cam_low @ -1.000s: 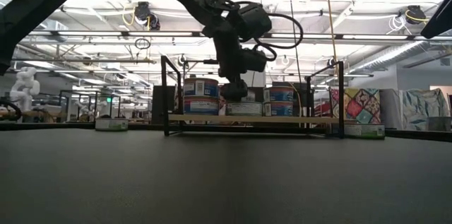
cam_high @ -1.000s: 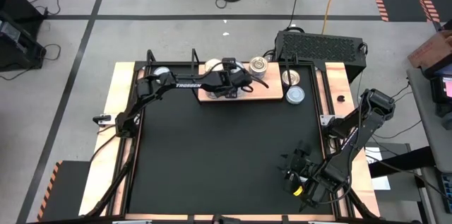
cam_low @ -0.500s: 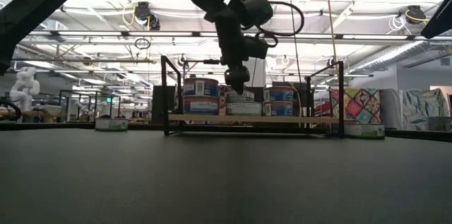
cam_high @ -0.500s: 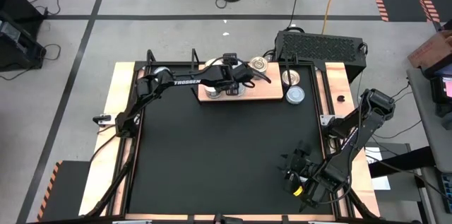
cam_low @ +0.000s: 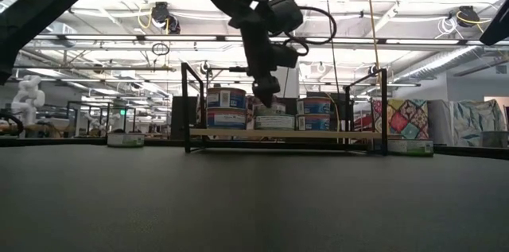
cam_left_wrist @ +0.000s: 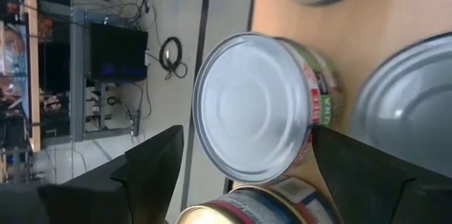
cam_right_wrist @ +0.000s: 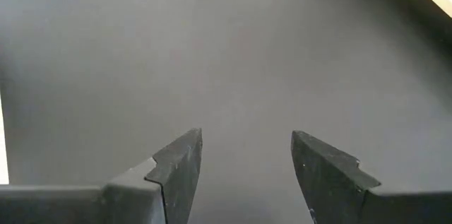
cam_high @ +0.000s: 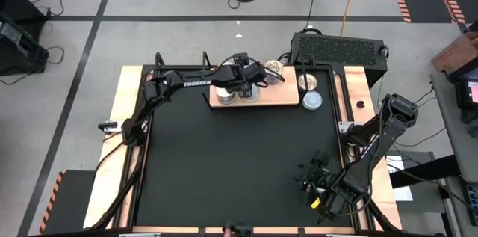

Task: Stack canned seafood by type on shelf
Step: Stack the bottom center green tuna can on top of the green tuna can on the shelf, then stack the top left green tuna can on top of the green tuna can on the shelf

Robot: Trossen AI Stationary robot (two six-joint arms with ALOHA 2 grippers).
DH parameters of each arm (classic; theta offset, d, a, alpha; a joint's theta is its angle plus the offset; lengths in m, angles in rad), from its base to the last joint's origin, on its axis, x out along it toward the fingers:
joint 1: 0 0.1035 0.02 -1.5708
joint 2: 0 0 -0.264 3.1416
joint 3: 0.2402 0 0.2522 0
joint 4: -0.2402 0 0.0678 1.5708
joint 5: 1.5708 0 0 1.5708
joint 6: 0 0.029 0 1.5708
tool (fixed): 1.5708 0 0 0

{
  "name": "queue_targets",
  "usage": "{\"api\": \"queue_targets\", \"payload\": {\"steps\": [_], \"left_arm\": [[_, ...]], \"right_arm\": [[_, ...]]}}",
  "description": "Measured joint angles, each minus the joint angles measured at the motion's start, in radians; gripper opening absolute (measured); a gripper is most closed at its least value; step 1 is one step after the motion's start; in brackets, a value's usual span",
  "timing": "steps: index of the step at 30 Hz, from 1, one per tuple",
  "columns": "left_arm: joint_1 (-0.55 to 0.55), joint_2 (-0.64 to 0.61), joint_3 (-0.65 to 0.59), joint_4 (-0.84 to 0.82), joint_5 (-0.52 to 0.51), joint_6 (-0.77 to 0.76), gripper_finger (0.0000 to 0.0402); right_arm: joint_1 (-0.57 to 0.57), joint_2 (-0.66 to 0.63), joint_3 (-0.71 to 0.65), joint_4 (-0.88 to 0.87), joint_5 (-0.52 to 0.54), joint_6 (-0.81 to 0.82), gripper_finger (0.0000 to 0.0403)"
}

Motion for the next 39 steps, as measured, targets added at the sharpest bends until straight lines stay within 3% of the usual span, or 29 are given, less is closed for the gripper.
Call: {"api": "queue_targets", "payload": {"steps": [12, 23, 27, 34, 39], "left_arm": [[0.006, -0.001, 0.000, 0.023, 0.031, -0.026, 0.0313], [-0.031, -0.082, 0.000, -0.030, 0.028, -0.025, 0.0313], [-0.035, -0.198, 0.000, -0.111, 0.044, -0.096, 0.0313], [-0.029, -0.472, 0.000, -0.388, 0.307, -0.295, 0.0313], [-0.026, -0.640, -0.064, -0.579, 0.354, -0.436, 0.0313]], "right_arm": [[0.000, 0.000, 0.000, -0.001, 0.000, -0.002, 0.0212], [0.000, 0.000, 0.000, 0.003, 0.000, -0.002, 0.0212], [0.000, 0.000, 0.000, 0.006, -0.002, -0.002, 0.0212], [0.000, 0.000, 0.000, 0.014, -0.005, -0.026, 0.0212], [0.000, 0.000, 0.000, 0.022, 0.007, -0.031, 0.0212]]}}
